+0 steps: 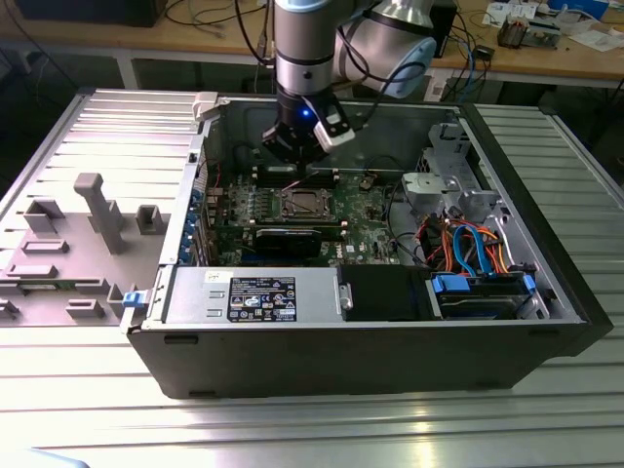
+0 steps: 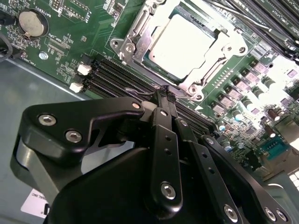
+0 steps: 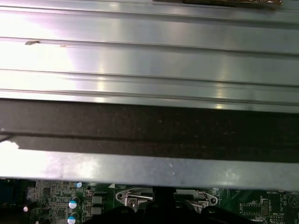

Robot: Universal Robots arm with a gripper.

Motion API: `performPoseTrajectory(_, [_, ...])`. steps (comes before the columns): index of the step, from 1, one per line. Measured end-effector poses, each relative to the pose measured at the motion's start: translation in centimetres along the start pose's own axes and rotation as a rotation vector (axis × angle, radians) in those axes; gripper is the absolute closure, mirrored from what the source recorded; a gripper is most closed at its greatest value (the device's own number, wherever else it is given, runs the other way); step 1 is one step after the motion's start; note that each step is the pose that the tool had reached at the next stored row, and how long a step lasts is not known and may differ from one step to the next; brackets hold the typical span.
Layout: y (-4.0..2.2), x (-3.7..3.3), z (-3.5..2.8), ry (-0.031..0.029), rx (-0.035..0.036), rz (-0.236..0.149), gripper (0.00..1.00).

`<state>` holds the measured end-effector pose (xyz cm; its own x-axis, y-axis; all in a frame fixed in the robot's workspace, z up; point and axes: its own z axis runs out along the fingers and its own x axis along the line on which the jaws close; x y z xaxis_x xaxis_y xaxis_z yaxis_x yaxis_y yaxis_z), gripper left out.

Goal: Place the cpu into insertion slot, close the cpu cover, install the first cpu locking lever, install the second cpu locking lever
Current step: 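Install the first cpu locking lever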

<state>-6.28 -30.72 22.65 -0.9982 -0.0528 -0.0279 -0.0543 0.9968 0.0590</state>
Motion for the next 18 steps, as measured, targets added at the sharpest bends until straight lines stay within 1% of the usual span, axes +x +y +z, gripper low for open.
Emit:
performPoseTrajectory(8, [-0.02,-0.45,0.36,0.0001,0.0001,0.000,0.89])
performPoseTrajectory(12, [-0.03,-0.93,0.60,0.0001,0.0000,0.000,0.89])
performPoseTrajectory(18, [-0.03,-1.37,0.93,0.0001,0.0000,0.000,0.89])
